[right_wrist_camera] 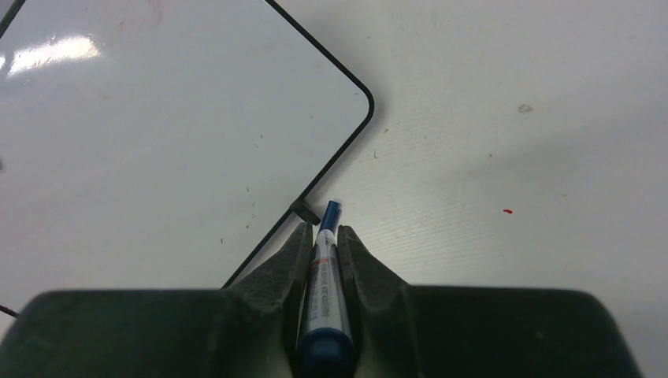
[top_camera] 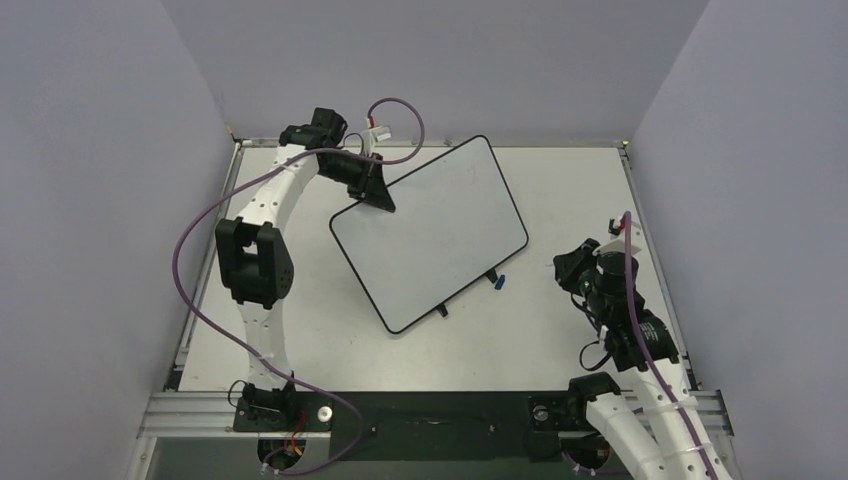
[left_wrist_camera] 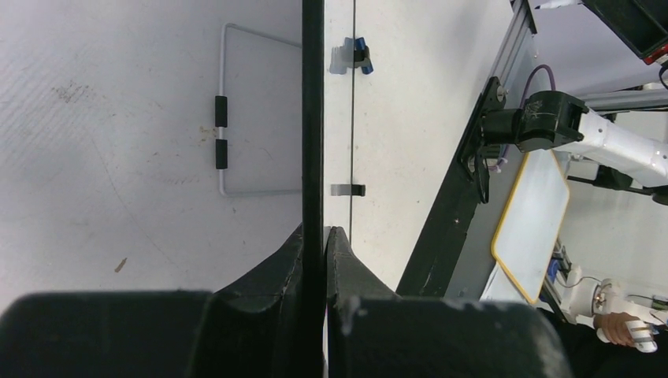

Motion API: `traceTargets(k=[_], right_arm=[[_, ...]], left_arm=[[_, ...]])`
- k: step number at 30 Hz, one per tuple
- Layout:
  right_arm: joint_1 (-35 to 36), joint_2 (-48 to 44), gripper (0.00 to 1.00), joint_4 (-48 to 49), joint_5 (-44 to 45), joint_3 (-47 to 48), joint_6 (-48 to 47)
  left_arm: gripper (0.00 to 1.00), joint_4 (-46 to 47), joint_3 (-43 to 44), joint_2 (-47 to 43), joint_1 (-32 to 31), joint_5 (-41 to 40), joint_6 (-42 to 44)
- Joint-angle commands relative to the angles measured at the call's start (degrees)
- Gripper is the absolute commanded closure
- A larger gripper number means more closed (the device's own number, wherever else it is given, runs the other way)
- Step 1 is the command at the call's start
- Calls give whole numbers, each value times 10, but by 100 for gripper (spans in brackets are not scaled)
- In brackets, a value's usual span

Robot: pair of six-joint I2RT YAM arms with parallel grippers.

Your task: Write a sentence on the whiteboard

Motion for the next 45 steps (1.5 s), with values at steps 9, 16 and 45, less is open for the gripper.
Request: traceTargets(k=[9, 16, 45], right_arm=[[33, 20, 100, 54, -19, 28, -3], [55, 11, 100, 115, -64, 12, 4], [259, 92, 100, 652, -239, -88, 61]], left_arm=[[100, 202, -130, -151, -56, -225, 3], [100, 211, -157, -178, -81, -286, 29], [100, 361, -277, -251, -120, -305, 10]])
